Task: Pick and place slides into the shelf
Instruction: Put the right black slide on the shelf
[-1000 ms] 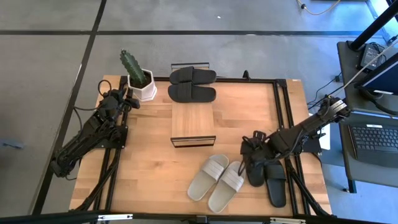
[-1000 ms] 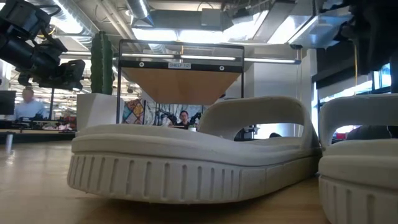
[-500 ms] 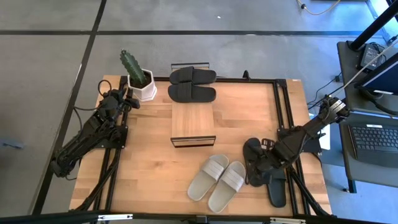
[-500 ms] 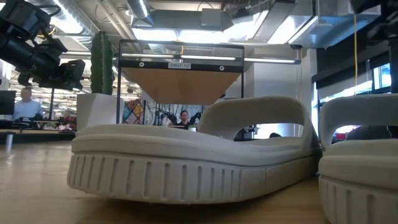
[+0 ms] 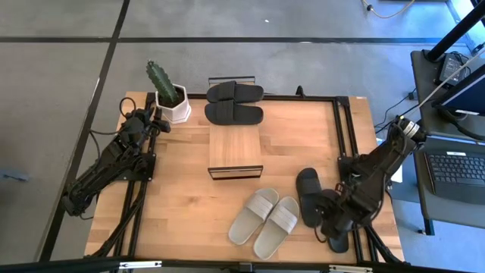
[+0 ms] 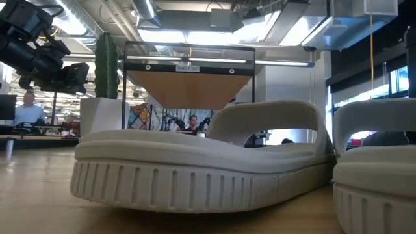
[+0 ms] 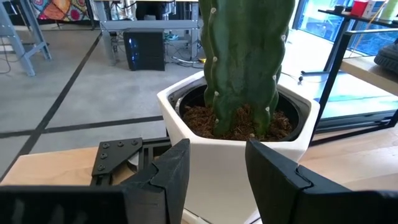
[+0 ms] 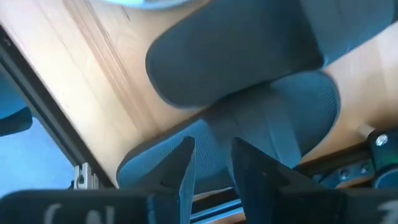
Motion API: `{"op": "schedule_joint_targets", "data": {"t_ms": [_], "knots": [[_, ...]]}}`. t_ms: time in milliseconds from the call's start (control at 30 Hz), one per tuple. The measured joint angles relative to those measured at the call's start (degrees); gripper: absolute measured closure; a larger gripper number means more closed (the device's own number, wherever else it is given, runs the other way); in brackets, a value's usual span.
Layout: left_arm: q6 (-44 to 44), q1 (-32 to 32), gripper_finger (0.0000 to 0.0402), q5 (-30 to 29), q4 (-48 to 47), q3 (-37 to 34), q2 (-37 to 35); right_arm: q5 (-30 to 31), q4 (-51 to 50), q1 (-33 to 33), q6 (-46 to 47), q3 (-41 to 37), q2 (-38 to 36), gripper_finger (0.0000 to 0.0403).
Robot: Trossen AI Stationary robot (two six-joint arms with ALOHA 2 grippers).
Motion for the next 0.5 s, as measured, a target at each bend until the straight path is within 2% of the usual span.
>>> {"op": "schedule_joint_targets", "data": {"t_ms": [233,500], "knots": [[0.03,0.01,0.0254,0.0,0.02,0.0,-0.01,0.0,0.33,4.62,1.43,0.0,4.86,0.0313],[0.03,0.01,0.0254,0.0,0.02,0.0,0.0,0.02,0.62,6.65,1.22,0.0,11.25,0.0328]]}}
